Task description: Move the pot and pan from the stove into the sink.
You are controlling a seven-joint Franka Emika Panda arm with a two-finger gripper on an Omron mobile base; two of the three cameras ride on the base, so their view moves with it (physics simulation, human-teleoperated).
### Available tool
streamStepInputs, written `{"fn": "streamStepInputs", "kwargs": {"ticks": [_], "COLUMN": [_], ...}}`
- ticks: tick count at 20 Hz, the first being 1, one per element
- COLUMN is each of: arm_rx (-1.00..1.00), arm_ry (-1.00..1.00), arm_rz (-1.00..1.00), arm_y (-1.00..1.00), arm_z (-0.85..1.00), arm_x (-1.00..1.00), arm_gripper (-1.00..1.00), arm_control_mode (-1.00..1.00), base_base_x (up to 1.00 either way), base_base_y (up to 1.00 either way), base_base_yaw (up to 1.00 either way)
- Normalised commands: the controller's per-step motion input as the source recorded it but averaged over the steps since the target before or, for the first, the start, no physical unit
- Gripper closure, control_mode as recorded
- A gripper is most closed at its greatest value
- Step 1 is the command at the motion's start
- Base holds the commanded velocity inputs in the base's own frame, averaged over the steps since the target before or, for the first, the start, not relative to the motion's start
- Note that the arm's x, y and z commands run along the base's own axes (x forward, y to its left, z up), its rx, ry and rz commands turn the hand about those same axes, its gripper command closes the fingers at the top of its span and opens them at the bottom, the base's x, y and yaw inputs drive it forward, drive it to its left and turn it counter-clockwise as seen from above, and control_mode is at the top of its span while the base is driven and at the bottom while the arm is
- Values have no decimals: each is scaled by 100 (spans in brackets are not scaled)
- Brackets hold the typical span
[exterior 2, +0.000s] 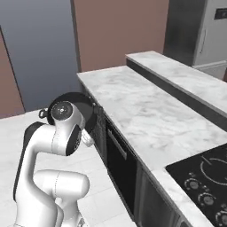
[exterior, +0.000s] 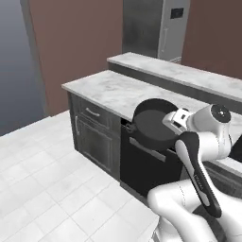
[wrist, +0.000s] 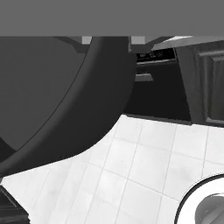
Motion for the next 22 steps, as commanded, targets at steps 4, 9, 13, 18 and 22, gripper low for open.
{"fn": "streamStepInputs", "kwargs": {"ticks": [4,9,13,18,22], "arm_rx": [0,0,0,0,0], "arm_ry": [0,0,0,0,0], "arm_rz": [0,0,0,0,0], "arm_y": [0,0,0,0,0], "arm_z": [0,0,0,0,0], "arm_x": [0,0,0,0,0], "arm_gripper": [100,100,100,100,100], "arm_control_mode": [100,100,100,100,100], "base_base_x": [-17,-16,-14,-14,-13], "base_base_y": [-4,-3,-2,-2,-1], "base_base_yaw": [48,48,49,49,49]}}
